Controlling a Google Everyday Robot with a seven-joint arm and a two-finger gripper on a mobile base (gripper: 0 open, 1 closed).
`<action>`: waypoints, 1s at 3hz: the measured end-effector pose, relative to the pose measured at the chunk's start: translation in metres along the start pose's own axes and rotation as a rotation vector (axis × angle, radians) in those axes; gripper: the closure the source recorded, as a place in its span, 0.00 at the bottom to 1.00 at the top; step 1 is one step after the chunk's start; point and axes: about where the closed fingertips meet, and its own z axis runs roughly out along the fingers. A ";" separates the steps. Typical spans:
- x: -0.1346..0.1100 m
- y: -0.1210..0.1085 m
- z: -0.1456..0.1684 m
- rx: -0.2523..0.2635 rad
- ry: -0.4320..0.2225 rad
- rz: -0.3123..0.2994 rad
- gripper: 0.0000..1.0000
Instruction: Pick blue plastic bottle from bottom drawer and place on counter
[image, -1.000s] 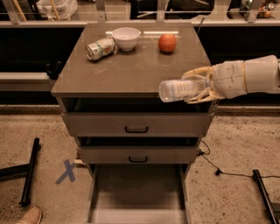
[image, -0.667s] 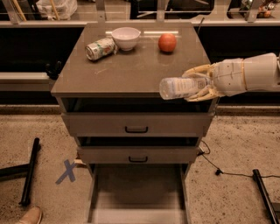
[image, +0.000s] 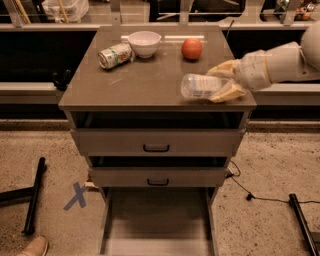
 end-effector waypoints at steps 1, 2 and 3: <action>0.002 -0.025 0.011 -0.018 0.000 0.073 1.00; 0.003 -0.043 0.030 -0.044 -0.012 0.163 0.97; 0.005 -0.048 0.042 -0.065 -0.016 0.219 0.74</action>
Offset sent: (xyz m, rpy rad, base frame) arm 0.0650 0.0200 0.0143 0.0750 0.1935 -0.0822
